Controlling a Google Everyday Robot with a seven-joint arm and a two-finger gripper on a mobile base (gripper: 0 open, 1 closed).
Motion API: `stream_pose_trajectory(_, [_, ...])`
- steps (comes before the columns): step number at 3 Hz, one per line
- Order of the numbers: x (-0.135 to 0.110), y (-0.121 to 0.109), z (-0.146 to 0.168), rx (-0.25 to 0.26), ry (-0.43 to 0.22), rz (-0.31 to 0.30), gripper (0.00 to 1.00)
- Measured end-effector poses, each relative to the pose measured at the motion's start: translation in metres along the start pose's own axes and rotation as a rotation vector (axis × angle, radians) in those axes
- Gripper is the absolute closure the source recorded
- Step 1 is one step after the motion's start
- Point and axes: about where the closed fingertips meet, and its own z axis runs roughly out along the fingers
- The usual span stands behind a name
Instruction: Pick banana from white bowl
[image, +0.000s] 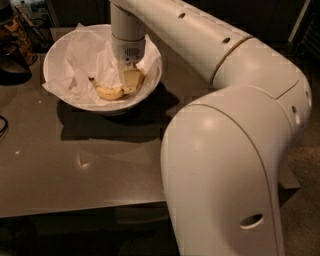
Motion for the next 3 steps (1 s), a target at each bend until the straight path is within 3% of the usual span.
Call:
stream_pose_trajectory(1, [0.000, 0.000, 0.000, 0.000, 0.000, 0.000, 0.99])
stream_pose_trajectory(3, [0.005, 0.013, -0.041, 0.105, -0.065, 0.000, 1.00])
